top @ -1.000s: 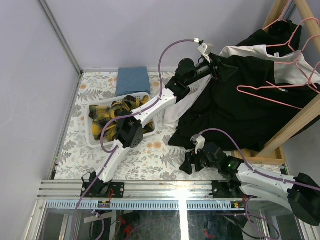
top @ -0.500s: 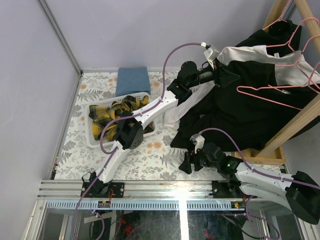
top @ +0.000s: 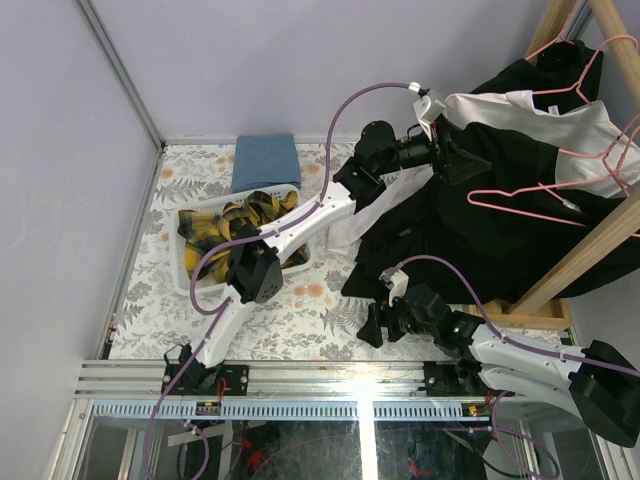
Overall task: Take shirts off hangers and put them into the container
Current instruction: Pick up the hanger from the clothesline.
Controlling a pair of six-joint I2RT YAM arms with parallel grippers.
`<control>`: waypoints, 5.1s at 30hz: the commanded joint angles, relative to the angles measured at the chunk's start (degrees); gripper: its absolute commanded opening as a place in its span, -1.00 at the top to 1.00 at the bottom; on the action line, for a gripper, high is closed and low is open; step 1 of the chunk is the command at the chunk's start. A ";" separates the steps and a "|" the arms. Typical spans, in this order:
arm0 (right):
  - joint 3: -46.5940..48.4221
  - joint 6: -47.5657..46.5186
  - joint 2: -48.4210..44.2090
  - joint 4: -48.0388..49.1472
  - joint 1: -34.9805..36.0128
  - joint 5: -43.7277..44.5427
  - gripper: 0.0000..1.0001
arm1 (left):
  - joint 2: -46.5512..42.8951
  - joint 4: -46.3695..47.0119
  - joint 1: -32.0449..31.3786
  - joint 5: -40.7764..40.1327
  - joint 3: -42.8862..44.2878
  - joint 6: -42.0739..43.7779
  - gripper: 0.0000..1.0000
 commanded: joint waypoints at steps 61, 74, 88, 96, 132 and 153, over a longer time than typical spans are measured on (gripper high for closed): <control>3.05 0.72 6.94 -0.72 0.25 -0.62 -0.63 | -11.49 -4.69 -2.57 2.42 -9.86 10.35 1.00; 3.14 0.99 6.72 -1.27 0.26 -0.16 -0.63 | -11.80 2.57 -3.76 -3.65 -2.75 6.04 1.00; 3.23 1.16 6.85 -1.45 0.26 0.12 -0.63 | -13.76 -7.04 -3.80 -4.17 -5.06 10.33 0.98; 3.36 0.99 7.26 -1.31 0.24 -0.05 -0.63 | -13.64 -19.18 -3.80 -2.70 -9.37 14.82 0.61; 3.89 1.29 8.58 -1.84 0.19 0.52 -0.63 | -16.14 -6.51 -3.88 -5.58 -2.39 10.77 1.00; 4.28 1.10 9.29 -1.96 0.21 0.36 -0.63 | -16.47 -21.98 -3.94 -5.76 -8.97 15.94 0.96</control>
